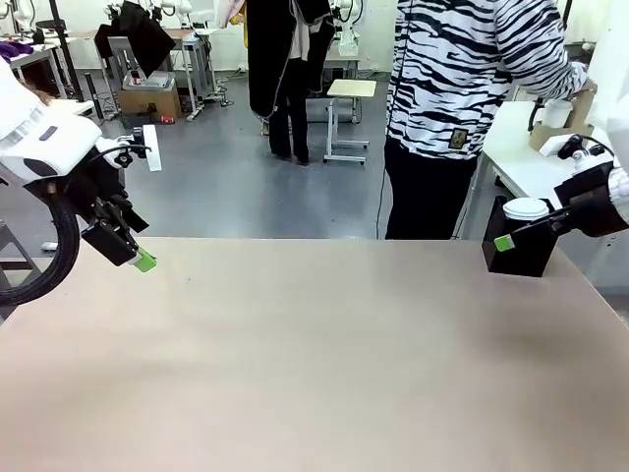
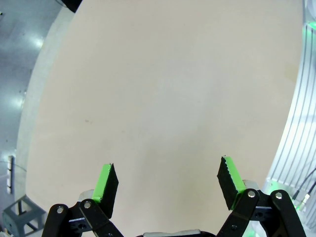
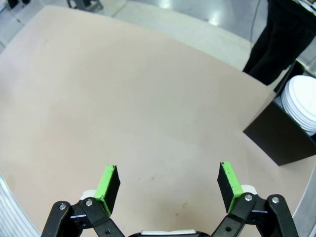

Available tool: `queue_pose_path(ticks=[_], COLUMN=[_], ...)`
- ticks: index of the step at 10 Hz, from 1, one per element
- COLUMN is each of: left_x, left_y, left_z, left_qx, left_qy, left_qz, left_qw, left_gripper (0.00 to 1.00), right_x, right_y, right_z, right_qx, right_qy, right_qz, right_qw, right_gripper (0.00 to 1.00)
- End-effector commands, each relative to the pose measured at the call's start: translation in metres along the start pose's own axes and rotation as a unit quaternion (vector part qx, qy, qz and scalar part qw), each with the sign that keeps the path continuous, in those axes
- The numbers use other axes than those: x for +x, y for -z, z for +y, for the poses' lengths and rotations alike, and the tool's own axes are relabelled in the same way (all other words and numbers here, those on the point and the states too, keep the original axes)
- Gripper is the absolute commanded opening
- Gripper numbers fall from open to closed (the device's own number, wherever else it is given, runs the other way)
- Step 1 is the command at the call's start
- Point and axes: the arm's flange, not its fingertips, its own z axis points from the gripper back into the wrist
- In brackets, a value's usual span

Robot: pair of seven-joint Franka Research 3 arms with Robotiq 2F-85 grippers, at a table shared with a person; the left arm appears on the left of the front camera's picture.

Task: Pour a drink into a cup and package it in a carrier.
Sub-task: Insert the held 600 ml Paper Cup into the Cup Carrier.

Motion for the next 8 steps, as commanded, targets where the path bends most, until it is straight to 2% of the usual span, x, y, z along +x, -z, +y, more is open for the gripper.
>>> queue_pose_path(ticks=[1,8], left_x=[0.0004,0.0004], left_y=[-0.0011,-0.0011], left_z=[0.0004,0.0004], left_qx=[-0.002,-0.002], left_qy=[-0.004,-0.004], left_qz=[0.002,0.002], left_qw=[1.000,1.000], left_gripper=[1.00,1.00], right_x=[0.0001,0.0001], right_y=[0.0008,0.0008], right_z=[-0.0027,-0.0027], right_qx=[0.012,0.012], right_qy=[-0.006,-0.006], right_qz=[-0.018,-0.018], right_qw=[1.000,1.000], right_gripper=[1.00,1.00])
